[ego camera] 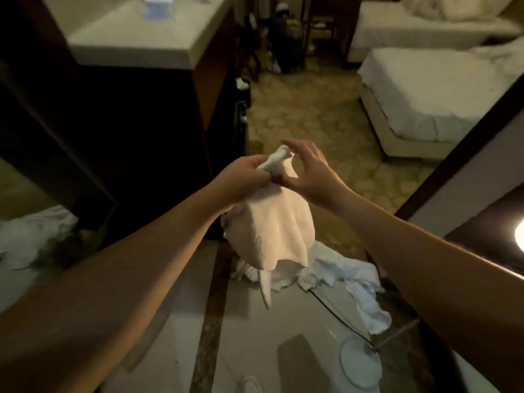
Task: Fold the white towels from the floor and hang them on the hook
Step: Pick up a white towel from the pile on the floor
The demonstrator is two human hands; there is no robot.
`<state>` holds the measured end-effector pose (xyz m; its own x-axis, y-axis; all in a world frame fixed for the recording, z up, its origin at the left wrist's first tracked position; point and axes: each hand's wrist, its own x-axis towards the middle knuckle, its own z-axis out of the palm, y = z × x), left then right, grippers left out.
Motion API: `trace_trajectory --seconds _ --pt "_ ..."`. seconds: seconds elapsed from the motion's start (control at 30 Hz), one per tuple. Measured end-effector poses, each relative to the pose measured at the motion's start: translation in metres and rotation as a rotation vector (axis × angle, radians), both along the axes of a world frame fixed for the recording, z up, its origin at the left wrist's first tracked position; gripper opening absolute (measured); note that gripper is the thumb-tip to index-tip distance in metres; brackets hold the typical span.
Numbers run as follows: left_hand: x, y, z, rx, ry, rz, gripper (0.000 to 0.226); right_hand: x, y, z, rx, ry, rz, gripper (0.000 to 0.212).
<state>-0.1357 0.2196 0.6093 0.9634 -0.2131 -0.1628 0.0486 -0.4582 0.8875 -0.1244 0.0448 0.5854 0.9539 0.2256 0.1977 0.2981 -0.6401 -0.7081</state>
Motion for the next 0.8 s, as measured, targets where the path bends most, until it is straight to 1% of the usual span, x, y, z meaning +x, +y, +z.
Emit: trace_trajectory --seconds 0.1,0.13,0.23,0.3,0.37,0.47,0.57,0.63,0.7,0.8 --pt "-0.043 0.021 0.038 0.039 -0.079 0.037 0.006 -0.028 0.026 0.041 -0.013 -0.012 0.164 0.039" --pt "-0.059 0.029 0.046 0.061 -0.108 0.071 0.005 -0.040 0.034 0.050 -0.013 -0.025 0.202 0.030" --pt "-0.111 0.050 0.064 0.230 -0.170 0.179 0.029 -0.081 0.054 0.062 -0.014 -0.057 0.277 0.010" --pt "-0.152 0.063 0.077 0.319 -0.220 0.220 0.038 -0.113 0.063 0.068 0.005 -0.056 0.324 0.016" --pt "-0.197 0.073 0.092 0.438 -0.292 0.250 0.036 -0.146 0.070 0.078 0.017 -0.046 0.360 0.022" --pt "-0.271 0.083 0.114 0.688 -0.430 0.307 0.034 -0.195 0.084 0.104 0.066 -0.070 0.388 0.027" --pt "-0.343 0.094 0.136 0.752 -0.497 0.399 0.027 -0.249 0.098 0.131 0.079 -0.136 0.420 0.028" --pt "-0.388 0.102 0.151 0.807 -0.479 0.448 0.021 -0.286 0.106 0.148 0.047 -0.204 0.479 0.027" --pt "-0.433 0.115 0.164 0.916 -0.399 0.485 0.012 -0.321 0.114 0.167 0.011 -0.244 0.551 0.026" --pt "-0.502 0.142 0.178 1.155 -0.206 0.553 0.022 -0.367 0.127 0.196 -0.062 -0.271 0.657 0.022"
